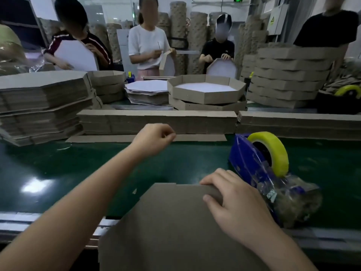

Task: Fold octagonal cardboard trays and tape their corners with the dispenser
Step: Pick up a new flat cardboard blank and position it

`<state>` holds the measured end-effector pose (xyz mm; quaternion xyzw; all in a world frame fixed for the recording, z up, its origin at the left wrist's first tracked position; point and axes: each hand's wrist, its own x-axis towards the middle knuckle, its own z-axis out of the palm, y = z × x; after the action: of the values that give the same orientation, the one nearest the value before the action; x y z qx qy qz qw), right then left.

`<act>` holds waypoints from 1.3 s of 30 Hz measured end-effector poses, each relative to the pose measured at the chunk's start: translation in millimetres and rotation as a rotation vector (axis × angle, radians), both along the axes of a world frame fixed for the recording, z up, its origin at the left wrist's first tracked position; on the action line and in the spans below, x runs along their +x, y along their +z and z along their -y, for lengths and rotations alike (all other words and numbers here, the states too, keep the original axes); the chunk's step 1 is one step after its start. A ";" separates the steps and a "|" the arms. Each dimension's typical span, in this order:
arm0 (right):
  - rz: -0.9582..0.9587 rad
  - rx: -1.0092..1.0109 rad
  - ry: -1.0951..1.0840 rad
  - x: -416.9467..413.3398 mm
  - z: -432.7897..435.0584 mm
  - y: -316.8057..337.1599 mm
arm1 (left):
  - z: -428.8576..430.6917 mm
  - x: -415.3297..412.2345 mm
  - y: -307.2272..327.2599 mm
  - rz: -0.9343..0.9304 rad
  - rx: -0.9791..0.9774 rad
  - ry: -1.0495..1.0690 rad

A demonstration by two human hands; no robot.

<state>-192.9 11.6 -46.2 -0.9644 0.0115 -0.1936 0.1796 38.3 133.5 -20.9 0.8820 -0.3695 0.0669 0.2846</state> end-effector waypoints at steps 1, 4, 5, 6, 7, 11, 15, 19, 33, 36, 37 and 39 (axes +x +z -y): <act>-0.013 0.005 -0.001 -0.3 0.2 1.7 | 6.6 16.7 -4.4 0.076 0.051 0.062; -0.037 0.035 -0.001 -1.9 1.5 4.2 | 19.1 61.7 -16.8 0.254 0.188 0.161; -0.042 0.042 0.002 -2.1 1.8 4.8 | 22.5 75.8 -19.6 0.296 0.234 0.173; -0.049 0.047 0.009 -1.9 2.2 5.5 | 26.1 88.5 -21.7 0.322 0.282 0.180; -0.056 0.053 0.017 -1.3 2.9 6.2 | 29.9 100.3 -22.3 0.328 0.328 0.186; -0.089 0.072 0.029 0.9 8.0 8.2 | 44.2 139.3 -21.2 0.184 0.496 0.220; -0.110 0.070 0.026 2.8 12.0 9.3 | 54.0 151.3 -25.4 0.119 0.505 0.279; -0.131 0.090 0.029 3.7 13.3 11.6 | 58.2 142.7 -22.9 0.295 0.588 0.304; -0.214 0.158 0.011 2.2 17.8 14.6 | 10.8 52.2 5.9 0.687 0.168 0.111; -0.201 0.169 0.017 0.5 17.6 12.6 | 4.7 16.4 18.2 0.559 -0.178 0.034; -0.202 0.169 0.024 0.1 17.6 11.7 | 1.5 5.2 22.7 0.552 -0.257 -0.009; -0.203 0.161 0.037 -0.3 17.6 10.6 | -7.4 -17.0 32.0 0.578 -0.388 -0.056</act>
<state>-193.2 -6.0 -35.5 -0.9616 0.0274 -0.0900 0.2578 21.3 140.9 11.0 0.7456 -0.4395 0.3751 0.3321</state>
